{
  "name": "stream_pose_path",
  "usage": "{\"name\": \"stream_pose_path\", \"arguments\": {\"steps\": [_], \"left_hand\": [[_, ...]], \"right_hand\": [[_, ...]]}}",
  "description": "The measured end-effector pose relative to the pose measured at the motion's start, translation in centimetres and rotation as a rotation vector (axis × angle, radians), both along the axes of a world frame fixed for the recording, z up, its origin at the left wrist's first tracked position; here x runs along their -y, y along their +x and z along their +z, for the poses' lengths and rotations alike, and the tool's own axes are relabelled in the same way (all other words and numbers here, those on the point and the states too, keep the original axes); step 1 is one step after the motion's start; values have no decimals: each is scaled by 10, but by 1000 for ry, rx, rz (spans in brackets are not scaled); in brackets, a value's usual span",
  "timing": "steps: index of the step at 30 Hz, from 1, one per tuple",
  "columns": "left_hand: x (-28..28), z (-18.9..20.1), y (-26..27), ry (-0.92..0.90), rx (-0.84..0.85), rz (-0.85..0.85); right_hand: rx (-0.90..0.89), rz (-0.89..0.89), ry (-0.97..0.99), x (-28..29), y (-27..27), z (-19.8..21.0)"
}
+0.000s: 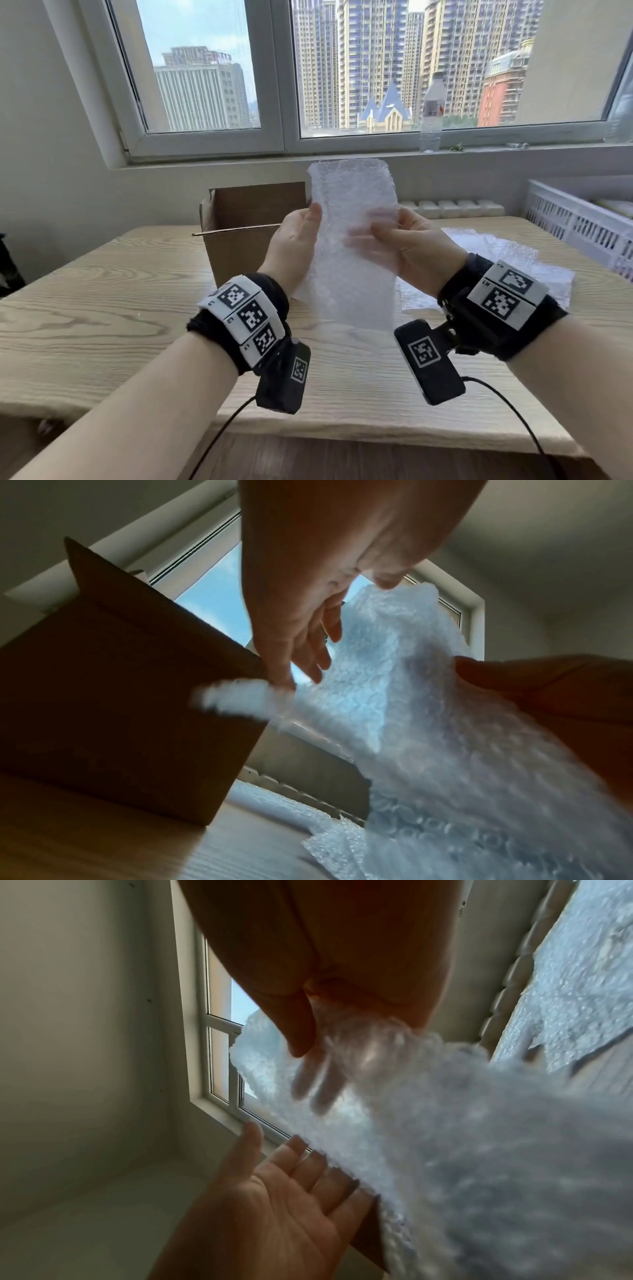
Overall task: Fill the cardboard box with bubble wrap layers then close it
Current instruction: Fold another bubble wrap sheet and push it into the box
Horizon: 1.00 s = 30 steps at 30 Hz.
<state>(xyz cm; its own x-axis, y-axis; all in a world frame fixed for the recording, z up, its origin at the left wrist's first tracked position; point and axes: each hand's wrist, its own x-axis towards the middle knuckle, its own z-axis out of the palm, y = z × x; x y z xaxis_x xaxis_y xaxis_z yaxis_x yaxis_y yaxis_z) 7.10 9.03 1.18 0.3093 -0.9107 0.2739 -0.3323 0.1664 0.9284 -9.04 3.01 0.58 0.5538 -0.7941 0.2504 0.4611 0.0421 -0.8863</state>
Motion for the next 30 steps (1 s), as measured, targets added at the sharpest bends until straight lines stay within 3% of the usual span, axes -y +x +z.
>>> {"name": "stream_pose_path", "arguments": {"steps": [2, 5, 7, 10, 14, 18, 21, 25, 27, 30], "left_hand": [[-1, -2, -2, 64, 46, -96], [0, -10, 6, 158, 163, 41], [-1, -15, 12, 234, 99, 52], [-4, -20, 11, 303, 13, -92], [-6, -17, 1, 182, 337, -131], [-7, -17, -4, 133, 137, -233], [-7, -18, -7, 84, 82, -185], [-8, -14, -4, 41, 2, -148], [-9, -11, -2, 46, -18, -162], [-9, -10, 1, 107, -28, -232]], "right_hand": [[35, 19, -9, 0, 0, -1], [98, -52, 25, 0, -2, 2], [135, -111, 66, 0, -3, 5], [189, -146, 145, -1, -4, 8], [212, -118, 158, -3, 0, 5], [156, -115, 131, -4, 6, 2], [67, -124, 61, -7, 7, 2], [-241, -371, -40, -6, 7, 5], [-351, -387, -5, -4, 4, 9], [-210, -254, 135, -3, 0, 10]]}}
